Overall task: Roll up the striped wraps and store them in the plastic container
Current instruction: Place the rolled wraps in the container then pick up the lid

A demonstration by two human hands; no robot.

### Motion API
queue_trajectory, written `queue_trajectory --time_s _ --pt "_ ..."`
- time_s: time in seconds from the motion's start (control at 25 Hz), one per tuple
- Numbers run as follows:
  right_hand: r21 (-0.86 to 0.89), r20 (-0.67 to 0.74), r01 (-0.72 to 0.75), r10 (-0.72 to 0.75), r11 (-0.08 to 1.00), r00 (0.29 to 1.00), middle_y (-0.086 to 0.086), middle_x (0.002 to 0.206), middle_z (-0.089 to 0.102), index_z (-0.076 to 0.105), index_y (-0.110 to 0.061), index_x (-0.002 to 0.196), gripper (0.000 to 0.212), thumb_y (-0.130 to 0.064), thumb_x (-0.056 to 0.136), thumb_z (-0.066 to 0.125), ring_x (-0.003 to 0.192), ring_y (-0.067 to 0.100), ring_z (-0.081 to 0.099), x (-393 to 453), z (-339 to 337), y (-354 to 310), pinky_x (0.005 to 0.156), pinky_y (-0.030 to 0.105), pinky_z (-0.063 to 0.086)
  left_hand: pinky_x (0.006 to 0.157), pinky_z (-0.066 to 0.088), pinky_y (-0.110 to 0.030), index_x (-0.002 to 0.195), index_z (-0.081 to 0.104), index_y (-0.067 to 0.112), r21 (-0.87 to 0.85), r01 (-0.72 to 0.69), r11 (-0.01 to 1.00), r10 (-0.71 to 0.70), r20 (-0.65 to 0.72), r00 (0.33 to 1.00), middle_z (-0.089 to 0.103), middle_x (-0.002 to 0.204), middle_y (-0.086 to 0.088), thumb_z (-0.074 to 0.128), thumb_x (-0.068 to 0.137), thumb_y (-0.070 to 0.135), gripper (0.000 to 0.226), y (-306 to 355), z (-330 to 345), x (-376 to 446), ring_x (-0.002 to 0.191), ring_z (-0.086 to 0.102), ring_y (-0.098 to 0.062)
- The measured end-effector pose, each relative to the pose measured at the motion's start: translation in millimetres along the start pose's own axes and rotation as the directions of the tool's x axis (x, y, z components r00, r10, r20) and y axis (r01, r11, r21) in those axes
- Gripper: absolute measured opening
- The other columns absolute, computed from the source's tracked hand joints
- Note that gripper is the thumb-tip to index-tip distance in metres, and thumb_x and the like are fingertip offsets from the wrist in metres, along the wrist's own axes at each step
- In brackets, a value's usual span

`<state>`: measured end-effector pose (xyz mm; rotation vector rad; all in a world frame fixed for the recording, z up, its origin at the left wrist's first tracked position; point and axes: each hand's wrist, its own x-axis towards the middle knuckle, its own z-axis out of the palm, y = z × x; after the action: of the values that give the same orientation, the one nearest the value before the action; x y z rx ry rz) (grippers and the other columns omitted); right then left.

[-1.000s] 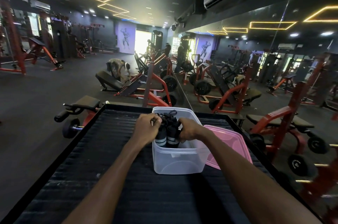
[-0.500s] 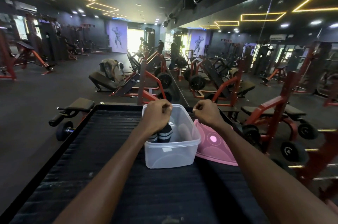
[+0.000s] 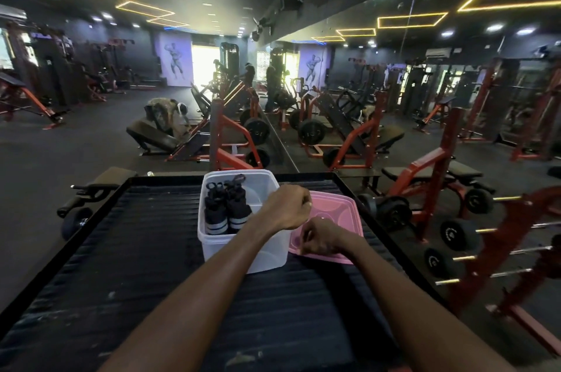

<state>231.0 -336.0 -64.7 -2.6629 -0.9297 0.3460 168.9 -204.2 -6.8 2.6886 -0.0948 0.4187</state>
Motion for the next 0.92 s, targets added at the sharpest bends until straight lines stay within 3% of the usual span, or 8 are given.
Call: queue_trajectory --time_s 0.2,0.28,0.4,0.52,0.64,0.8,0.88,0.92 --pt "-0.106 0.011 0.081 -0.081 0.991 0.997 0.002 0.09 0.072 0.071 -0.021 0.084 0.017 -0.024 0.072 0.083 0.082 0.02 0.064 0 -1 1 0.075 0.03 0.053 0.082 0.053 -0.03 0.099 0.074 0.014 -0.09 0.072 0.993 -0.076 -0.035 0.997 0.074 0.101 -0.004 0.057 0.095 0.016 0.018 -3 2 4 0.089 0.065 -0.016" --pt "-0.104 -0.052 0.084 -0.09 0.991 0.995 0.004 0.095 0.069 0.069 -0.02 0.09 0.015 -0.024 0.077 0.076 0.086 0.021 0.063 -1 -15 0 0.076 0.031 0.052 0.078 0.05 -0.027 0.096 0.074 0.014 -0.159 0.081 0.984 -0.097 -0.095 0.991 0.074 0.097 -0.003 0.056 0.094 0.014 0.018 -3 -4 4 0.087 0.065 -0.016" --pt "-0.114 -0.253 0.121 -0.146 0.986 0.956 -0.008 0.081 0.058 0.055 -0.025 0.081 0.017 -0.028 0.078 0.071 0.076 0.017 0.057 -12 -47 1 0.069 0.028 0.041 0.067 0.04 -0.017 0.094 0.074 0.012 -0.227 0.105 0.968 -0.154 -0.208 0.966 0.071 0.092 0.001 0.057 0.095 0.014 0.016 -6 -15 6 0.082 0.06 -0.01" --pt "0.01 -0.554 0.139 -0.11 0.99 0.825 -0.008 0.088 0.054 0.044 -0.027 0.087 0.021 -0.028 0.083 0.064 0.076 0.019 0.057 -21 -74 0 0.066 0.038 0.049 0.066 0.039 -0.015 0.095 0.074 0.011 -0.286 0.13 0.949 -0.199 -0.23 0.952 0.071 0.093 0.001 0.06 0.095 0.016 0.015 -12 -19 8 0.083 0.06 -0.009" --pt "0.294 -0.742 0.164 0.116 0.942 0.661 0.003 0.093 0.057 0.044 -0.019 0.098 0.017 -0.026 0.09 0.057 0.078 0.026 0.062 -16 -101 -3 0.066 0.045 0.058 0.074 0.043 -0.021 0.096 0.074 0.01 -0.361 0.169 0.917 -0.241 -0.163 0.957 0.07 0.093 0.002 0.061 0.095 0.015 0.014 -8 -16 9 0.087 0.062 -0.01" --pt "0.605 -0.781 0.384 0.425 0.698 0.457 0.01 0.098 0.061 0.046 -0.016 0.098 0.021 -0.033 0.086 0.05 0.086 0.028 0.063 -16 -130 -16 0.071 0.044 0.056 0.083 0.055 -0.036 0.087 0.074 0.011 -0.448 0.25 0.858 -0.326 -0.101 0.94 0.074 0.091 -0.004 0.059 0.093 0.019 0.017 1 -8 16 0.088 0.067 -0.019" --pt "0.663 -0.746 0.5 0.544 0.556 0.384 0.012 0.101 0.06 0.047 -0.013 0.097 0.017 -0.024 0.086 0.052 0.086 0.025 0.06 -14 -137 -23 0.069 0.037 0.051 0.083 0.059 -0.044 0.083 0.068 0.008 -0.594 0.338 0.73 -0.433 -0.02 0.901 0.072 0.085 -0.013 0.051 0.095 0.027 0.028 6 -6 21 0.077 0.067 -0.025" --pt "0.675 -0.725 0.555 0.575 0.486 0.379 0.011 0.098 0.059 0.048 -0.011 0.097 0.014 -0.019 0.087 0.053 0.082 0.023 0.058 -14 -138 -28 0.065 0.034 0.049 0.079 0.06 -0.043 0.085 0.065 0.008 -0.703 0.378 0.603 -0.49 0.049 0.87 0.068 0.085 -0.015 0.047 0.099 0.03 0.031 10 -8 23 0.074 0.064 -0.026"
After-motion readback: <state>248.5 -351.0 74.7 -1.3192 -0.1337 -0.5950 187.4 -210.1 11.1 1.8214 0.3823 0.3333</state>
